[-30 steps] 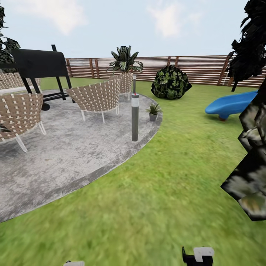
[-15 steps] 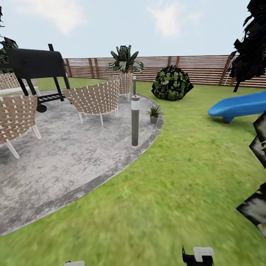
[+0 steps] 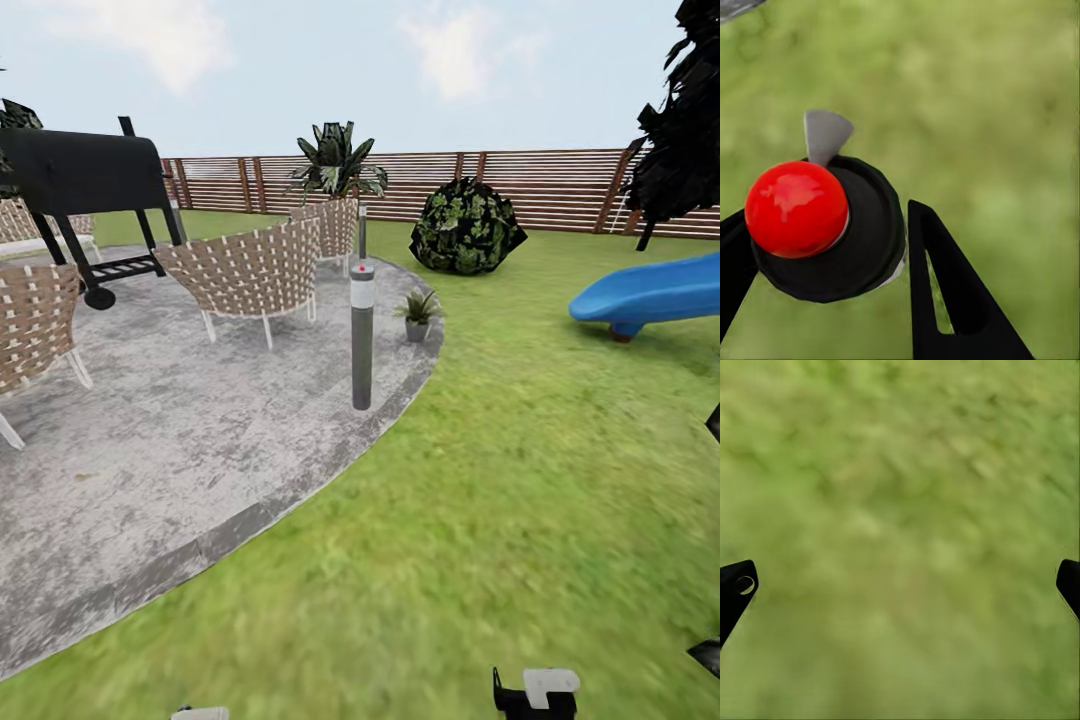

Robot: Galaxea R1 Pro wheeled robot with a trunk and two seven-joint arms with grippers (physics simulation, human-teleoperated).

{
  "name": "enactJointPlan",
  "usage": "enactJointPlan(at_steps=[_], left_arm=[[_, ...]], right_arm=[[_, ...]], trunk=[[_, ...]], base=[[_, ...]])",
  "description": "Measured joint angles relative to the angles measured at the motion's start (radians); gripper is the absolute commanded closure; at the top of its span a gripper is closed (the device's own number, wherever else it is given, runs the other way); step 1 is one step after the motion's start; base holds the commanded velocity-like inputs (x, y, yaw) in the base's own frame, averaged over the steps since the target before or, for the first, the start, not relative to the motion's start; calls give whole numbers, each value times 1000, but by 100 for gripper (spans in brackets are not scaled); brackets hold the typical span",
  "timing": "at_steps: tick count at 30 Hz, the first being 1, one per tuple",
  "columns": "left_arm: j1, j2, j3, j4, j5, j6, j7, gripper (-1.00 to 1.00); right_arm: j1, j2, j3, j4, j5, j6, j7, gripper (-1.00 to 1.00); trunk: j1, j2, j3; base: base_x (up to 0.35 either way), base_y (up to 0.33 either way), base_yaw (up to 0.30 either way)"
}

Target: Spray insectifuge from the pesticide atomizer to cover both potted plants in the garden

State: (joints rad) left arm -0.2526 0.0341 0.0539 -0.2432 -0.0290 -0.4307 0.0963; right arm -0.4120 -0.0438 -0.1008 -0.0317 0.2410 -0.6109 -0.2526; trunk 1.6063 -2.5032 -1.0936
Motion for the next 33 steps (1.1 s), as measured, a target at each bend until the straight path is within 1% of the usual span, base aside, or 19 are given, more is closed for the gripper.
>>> enactJointPlan(at_steps=[33], left_arm=[[0,0,0,0,0,0,0,100]], right_arm=[[0,-1,0,0,-2,0,-2,-100]], trunk=[[0,0,0]], base=[[339,0,0]])
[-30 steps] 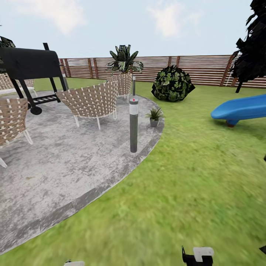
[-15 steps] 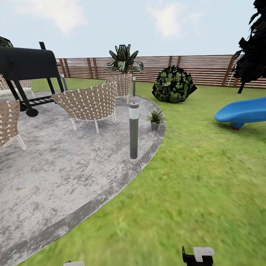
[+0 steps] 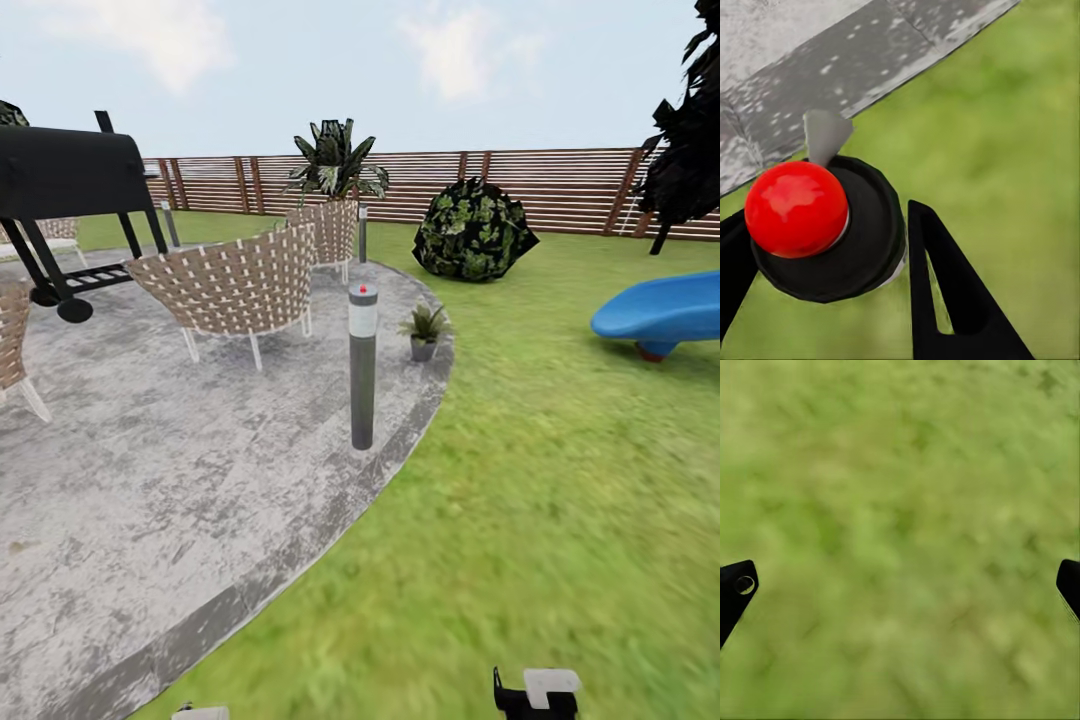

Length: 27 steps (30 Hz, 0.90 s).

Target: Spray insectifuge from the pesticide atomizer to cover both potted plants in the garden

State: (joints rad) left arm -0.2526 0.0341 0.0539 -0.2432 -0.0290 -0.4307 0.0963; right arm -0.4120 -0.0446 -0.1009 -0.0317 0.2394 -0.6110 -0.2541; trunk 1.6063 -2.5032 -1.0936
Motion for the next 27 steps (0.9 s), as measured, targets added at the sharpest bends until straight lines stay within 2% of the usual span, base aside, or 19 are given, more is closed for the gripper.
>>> enactJointPlan(at_steps=[11,19,27], left_arm=[[0,0,0,0,0,0,-1,100],[0,0,0,0,0,0,0,100],[0,0,0,0,0,0,0,100]], right_arm=[[0,0,0,0,0,1,0,-100],[0,0,0,0,0,1,0,-100],[0,0,-1,-1,0,2,1,-100]], trunk=[[0,0,0],[0,0,0],[0,0,0]], base=[[339,0,-190],[339,0,-32],[339,-5,-239]])
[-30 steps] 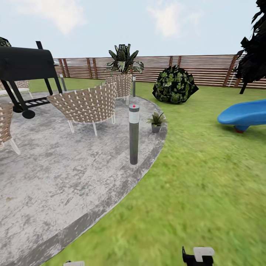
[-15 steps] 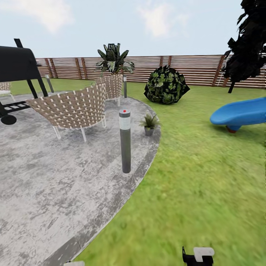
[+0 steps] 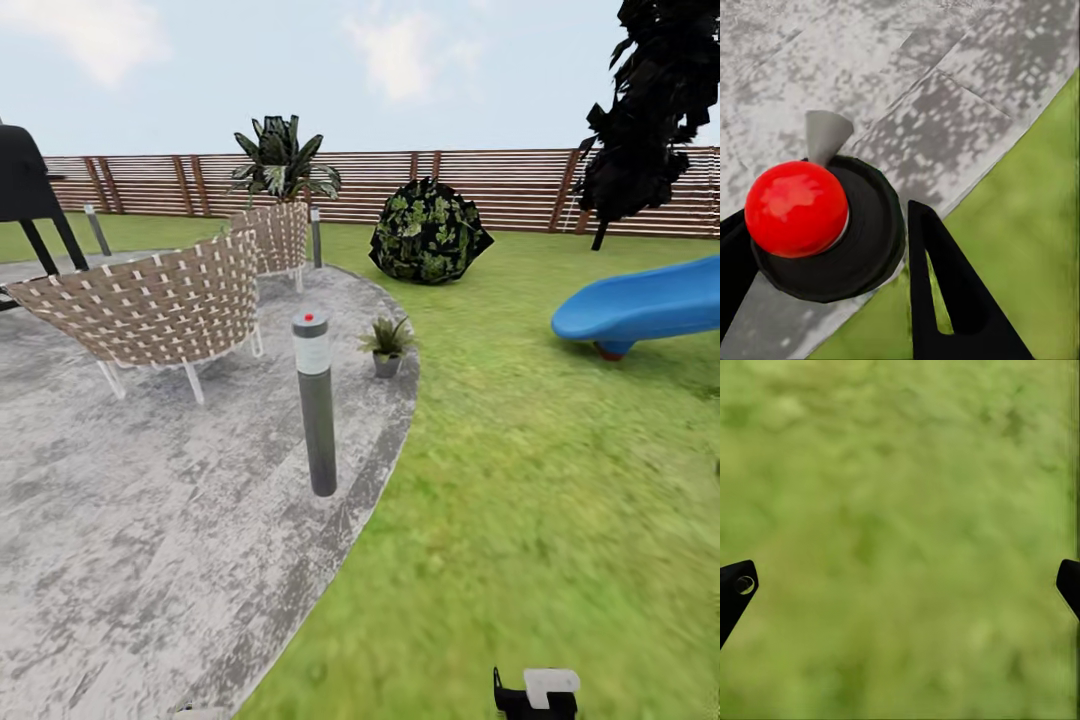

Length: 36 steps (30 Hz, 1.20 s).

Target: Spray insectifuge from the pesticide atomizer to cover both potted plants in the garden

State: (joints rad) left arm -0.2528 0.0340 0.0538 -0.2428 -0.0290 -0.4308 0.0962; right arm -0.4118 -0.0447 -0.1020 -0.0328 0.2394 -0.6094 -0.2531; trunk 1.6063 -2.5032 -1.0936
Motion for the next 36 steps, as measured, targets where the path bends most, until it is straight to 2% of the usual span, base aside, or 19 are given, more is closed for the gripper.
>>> enactJointPlan(at_steps=[20,36], left_arm=[[0,0,0,0,0,0,0,100],[0,0,0,-1,0,0,0,100]], right_arm=[[0,0,1,1,0,0,0,-100],[0,0,1,1,0,0,0,-100]], trunk=[[0,0,0],[0,0,0]], base=[[303,-152,-264],[338,-12,-265]])
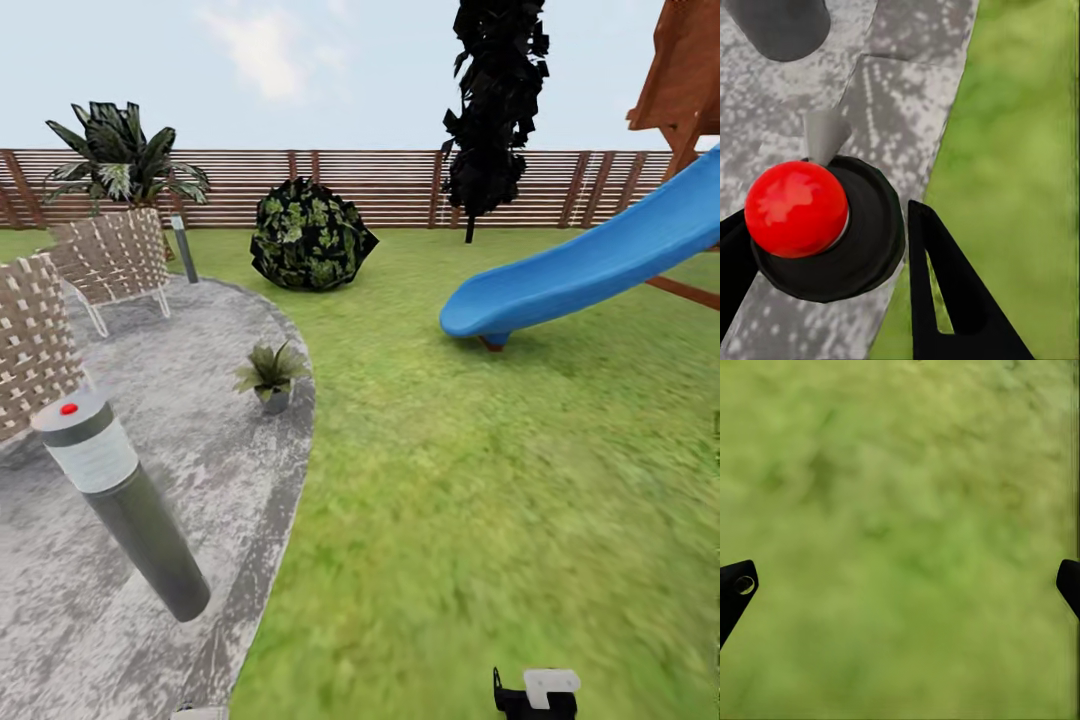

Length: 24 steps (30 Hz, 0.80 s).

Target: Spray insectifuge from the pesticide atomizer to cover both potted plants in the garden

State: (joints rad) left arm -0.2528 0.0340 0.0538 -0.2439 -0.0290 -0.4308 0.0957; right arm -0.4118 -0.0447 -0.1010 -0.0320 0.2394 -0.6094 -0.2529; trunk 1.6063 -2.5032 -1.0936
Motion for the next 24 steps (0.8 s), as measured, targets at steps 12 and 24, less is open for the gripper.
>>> enactJointPlan(at_steps=[12,24], left_arm=[[0,0,0,1,0,0,1,100],[0,0,0,1,0,0,0,100]], right_arm=[[0,1,0,-1,0,0,-1,-100],[0,-3,-1,0,0,0,1,-100]], trunk=[[0,0,0],[0,0,0]], base=[[340,0,-239],[340,0,-11]])
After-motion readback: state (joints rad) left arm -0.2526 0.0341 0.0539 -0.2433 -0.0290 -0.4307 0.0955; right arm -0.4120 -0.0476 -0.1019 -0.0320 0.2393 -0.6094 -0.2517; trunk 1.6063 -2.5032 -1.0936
